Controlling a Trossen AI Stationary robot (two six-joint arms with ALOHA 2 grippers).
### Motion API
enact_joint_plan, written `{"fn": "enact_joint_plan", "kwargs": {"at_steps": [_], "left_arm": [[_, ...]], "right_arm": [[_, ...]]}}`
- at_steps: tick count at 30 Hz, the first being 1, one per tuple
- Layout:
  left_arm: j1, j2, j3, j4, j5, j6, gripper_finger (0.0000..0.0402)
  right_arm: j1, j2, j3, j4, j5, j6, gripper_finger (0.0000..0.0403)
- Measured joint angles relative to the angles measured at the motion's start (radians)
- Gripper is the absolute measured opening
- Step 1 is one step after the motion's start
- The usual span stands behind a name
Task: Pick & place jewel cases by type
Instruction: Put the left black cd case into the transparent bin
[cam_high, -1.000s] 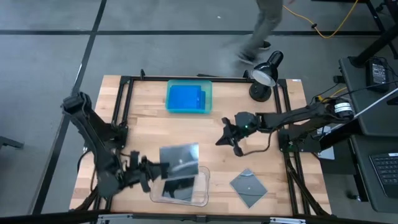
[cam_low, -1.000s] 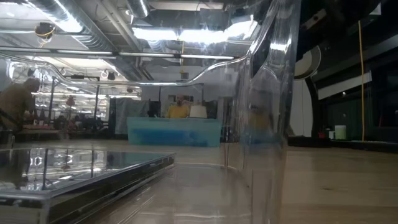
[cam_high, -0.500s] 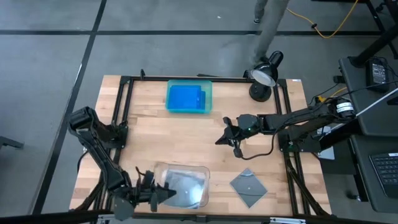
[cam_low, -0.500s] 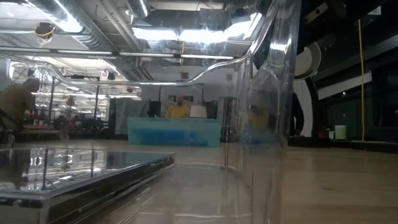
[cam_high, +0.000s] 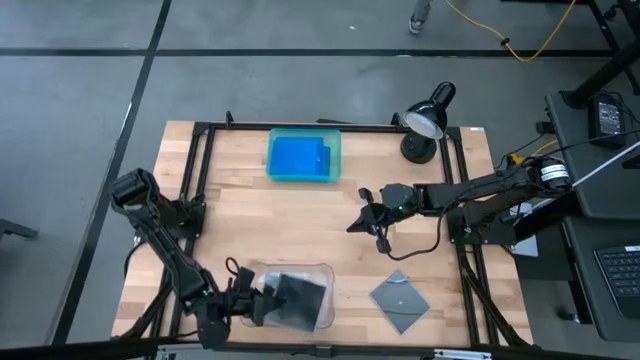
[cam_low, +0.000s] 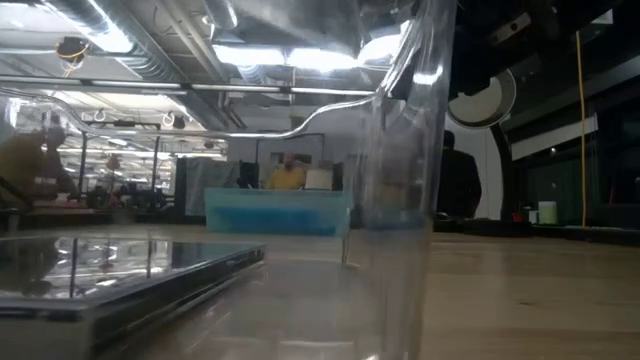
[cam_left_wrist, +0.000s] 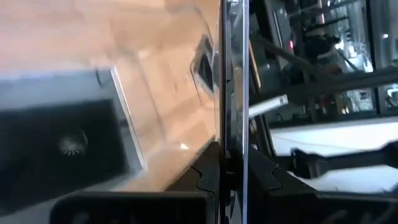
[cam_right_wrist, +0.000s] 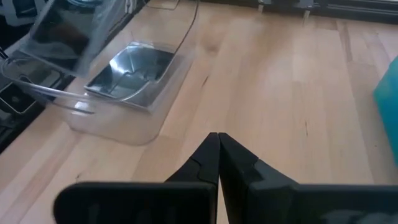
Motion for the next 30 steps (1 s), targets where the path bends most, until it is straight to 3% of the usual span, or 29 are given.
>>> {"fn": "enact_joint_plan", "kwargs": {"at_steps": [4, 8, 24, 30], "left_arm": [[0.014, -0.041, -0.006, -0.022, -0.079, 0.067, 0.0020], [0.035, -0.089, -0.003, -0.024, -0.078, 0.138, 0.0020], [0.068, -0.096, -0.003, -0.253, 0.217, -0.065, 0.0025], [0.067, -0.096, -0.003, -0.237, 0.193, -0.051, 0.0059]], "right_arm": [[0.000, 0.000, 0.000, -0.006, -0.001, -0.013, 0.0010], [-0.001, 0.000, 0.000, -0.010, -0.001, -0.049, 0.0010], [-0.001, 0.000, -0.001, -0.035, -0.002, -0.053, 0.0010], [-0.001, 0.000, -0.002, -0.054, -0.003, -0.066, 0.0010]]}}
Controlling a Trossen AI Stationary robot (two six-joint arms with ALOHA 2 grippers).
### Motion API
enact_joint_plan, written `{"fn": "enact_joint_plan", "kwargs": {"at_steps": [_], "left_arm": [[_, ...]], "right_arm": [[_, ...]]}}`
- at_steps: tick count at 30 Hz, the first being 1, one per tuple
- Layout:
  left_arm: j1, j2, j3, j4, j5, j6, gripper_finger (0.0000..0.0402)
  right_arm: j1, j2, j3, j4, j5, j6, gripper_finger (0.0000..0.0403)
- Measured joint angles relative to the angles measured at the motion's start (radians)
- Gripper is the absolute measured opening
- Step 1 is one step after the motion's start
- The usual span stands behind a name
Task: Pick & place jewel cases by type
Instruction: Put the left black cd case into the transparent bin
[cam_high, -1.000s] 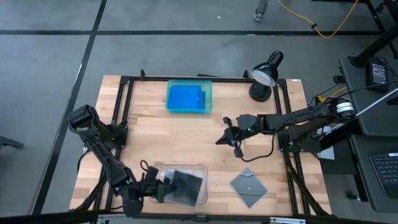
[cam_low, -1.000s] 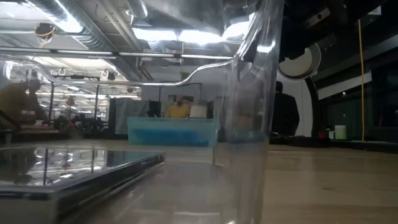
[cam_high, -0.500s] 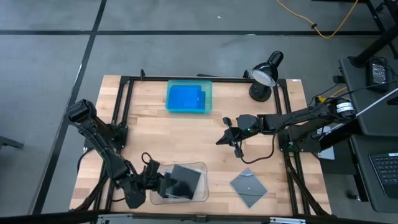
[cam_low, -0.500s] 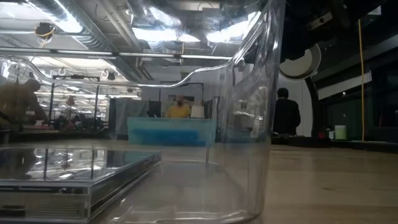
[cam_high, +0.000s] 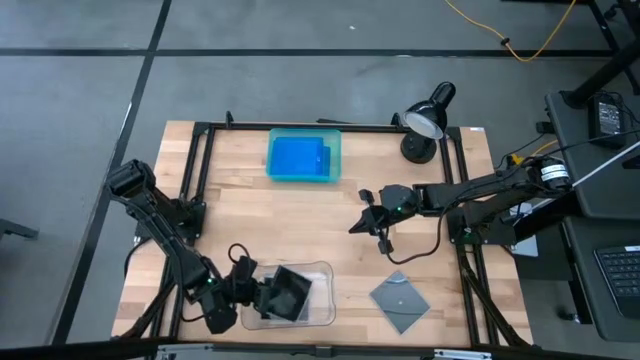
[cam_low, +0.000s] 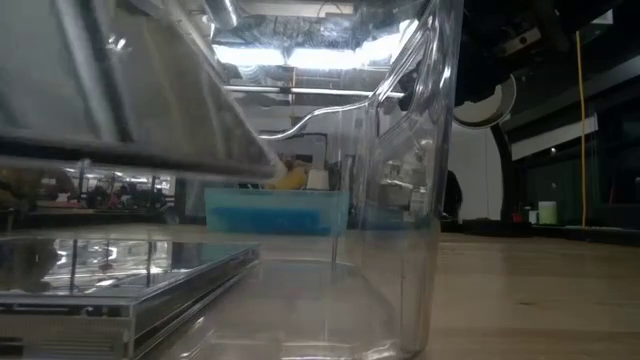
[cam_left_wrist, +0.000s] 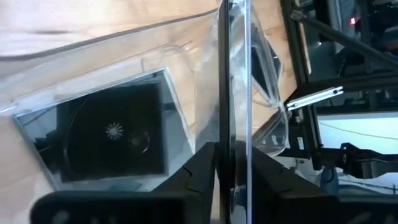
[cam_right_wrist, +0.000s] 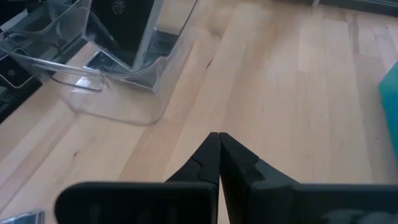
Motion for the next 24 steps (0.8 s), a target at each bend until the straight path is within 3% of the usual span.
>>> {"fn": "enact_joint_plan", "kwargs": {"at_steps": [8, 14, 24], "left_arm": [[0.000, 0.000, -0.007, 0.038, -0.013, 0.026, 0.0097], [0.005, 0.000, -0.007, 0.045, 0.006, 0.017, 0.0148], [-0.021, -0.001, -0.007, 0.006, 0.150, -0.002, 0.0217]], "right_arm": [[0.000, 0.000, 0.000, 0.000, -0.002, -0.009, 0.0010], [0.000, 0.000, 0.000, -0.004, -0.051, -0.005, 0.0010], [0.000, 0.000, 0.000, -0.014, -0.053, 0.016, 0.0010]]}}
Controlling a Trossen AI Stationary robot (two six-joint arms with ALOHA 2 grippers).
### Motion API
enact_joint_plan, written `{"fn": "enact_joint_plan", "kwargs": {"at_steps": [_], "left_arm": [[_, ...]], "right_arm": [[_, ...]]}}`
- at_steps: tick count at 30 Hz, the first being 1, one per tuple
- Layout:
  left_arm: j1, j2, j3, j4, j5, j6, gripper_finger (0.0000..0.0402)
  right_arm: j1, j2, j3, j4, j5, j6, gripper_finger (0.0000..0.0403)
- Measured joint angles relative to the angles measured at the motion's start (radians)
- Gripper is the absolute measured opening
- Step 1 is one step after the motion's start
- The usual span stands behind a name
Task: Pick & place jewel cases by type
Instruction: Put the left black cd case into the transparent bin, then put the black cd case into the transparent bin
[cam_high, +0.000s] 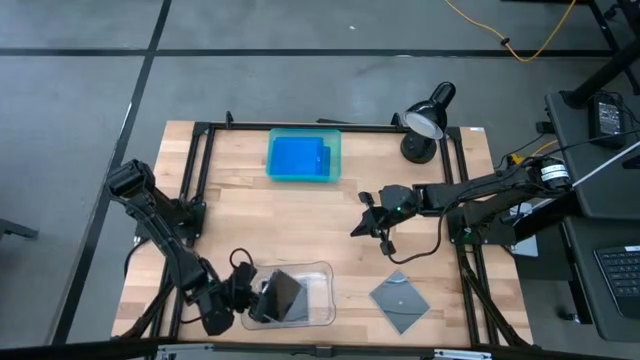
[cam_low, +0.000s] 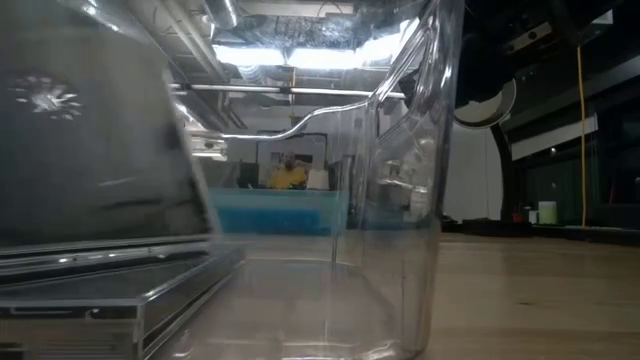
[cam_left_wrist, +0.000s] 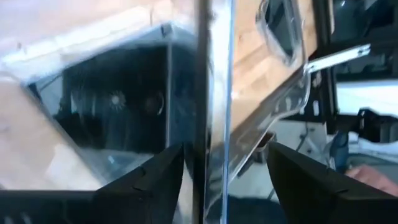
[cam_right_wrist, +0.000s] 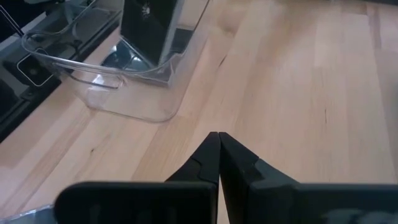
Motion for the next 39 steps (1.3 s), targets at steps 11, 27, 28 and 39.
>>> {"fn": "enact_joint_plan", "kwargs": {"at_steps": [11, 27, 28, 39], "left_arm": [[-0.009, -0.041, 0.007, -0.025, 0.104, -0.025, 0.0216], [-0.022, -0.330, 0.008, -0.409, 0.370, -0.059, 0.0193], [-0.023, -0.346, 0.008, -0.435, 0.378, -0.061, 0.0191], [-0.005, -0.383, 0.009, -0.576, 0.263, -0.055, 0.0172]], "right_arm": [[0.000, 0.000, 0.000, -0.004, 0.000, -0.010, 0.0010], [0.010, 0.000, 0.000, -0.057, 0.000, -0.028, 0.0010], [0.011, 0.000, 0.000, -0.069, -0.001, -0.029, 0.0010], [0.010, 0.000, 0.000, -0.112, -0.024, -0.024, 0.0010]]}}
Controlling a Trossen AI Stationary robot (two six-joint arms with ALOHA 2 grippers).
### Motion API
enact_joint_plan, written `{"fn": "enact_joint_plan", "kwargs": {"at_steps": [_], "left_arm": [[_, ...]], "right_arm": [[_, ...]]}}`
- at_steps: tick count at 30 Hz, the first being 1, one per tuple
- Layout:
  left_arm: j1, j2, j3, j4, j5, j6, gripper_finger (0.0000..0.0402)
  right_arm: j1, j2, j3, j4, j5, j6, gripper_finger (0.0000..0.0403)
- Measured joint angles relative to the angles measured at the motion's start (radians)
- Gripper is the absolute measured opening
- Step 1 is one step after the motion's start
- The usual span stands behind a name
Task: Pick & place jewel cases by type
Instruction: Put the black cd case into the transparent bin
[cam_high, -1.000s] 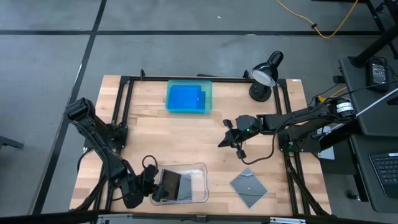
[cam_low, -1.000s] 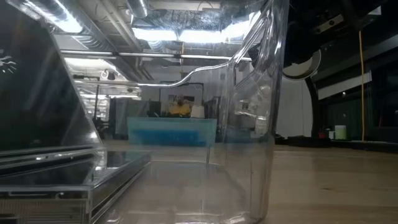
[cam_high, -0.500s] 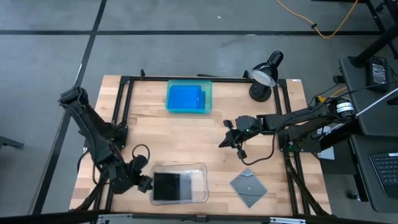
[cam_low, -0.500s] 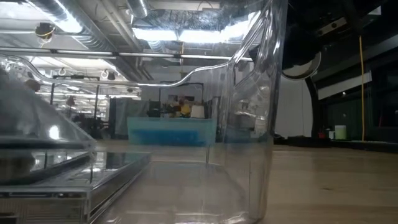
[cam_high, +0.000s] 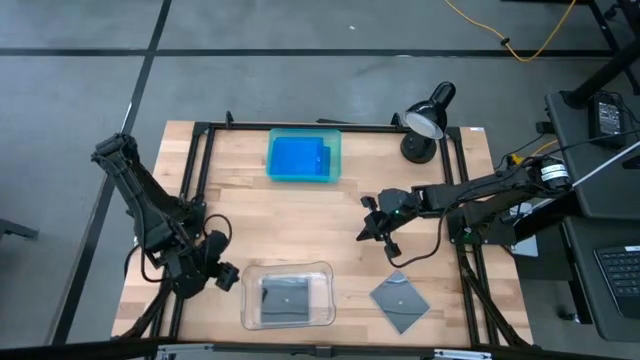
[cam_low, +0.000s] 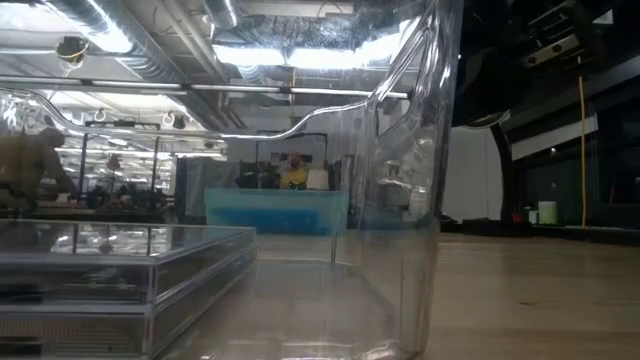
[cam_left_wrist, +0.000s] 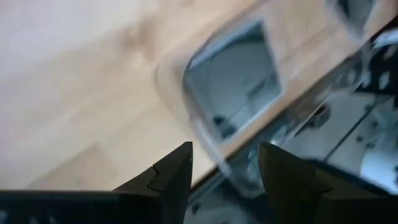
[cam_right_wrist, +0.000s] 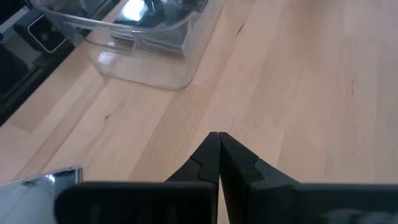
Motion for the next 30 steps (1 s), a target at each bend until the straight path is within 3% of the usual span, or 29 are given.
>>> {"fn": "enact_joint_plan", "kwargs": {"at_steps": [5, 8, 13, 18, 25, 30], "left_arm": [[0.022, 0.000, 0.000, -0.016, -0.130, 0.029, 0.0166], [0.033, 0.000, 0.000, -0.061, -0.198, 0.037, 0.0162], [0.045, 0.000, 0.000, -0.158, -0.342, 0.053, 0.0157], [0.056, 0.001, -0.011, -0.307, -0.482, 0.059, 0.0152], [0.105, 0.001, -0.051, -0.478, -0.500, 0.121, 0.0150], [0.117, 0.001, -0.091, -0.507, -0.505, 0.141, 0.0149]], "right_arm": [[0.000, 0.000, 0.000, 0.003, 0.015, 0.095, 0.0010], [0.021, -0.007, 0.000, -0.005, -0.056, 0.102, 0.0010], [0.110, -0.059, 0.000, -0.103, -0.105, 0.089, 0.0010], [0.239, -0.080, 0.000, -0.119, -0.087, 0.264, 0.0010], [0.428, -0.056, 0.001, -0.114, 0.104, 0.599, 0.0010], [0.528, -0.009, 0.001, -0.135, 0.151, 0.790, 0.0010]]}}
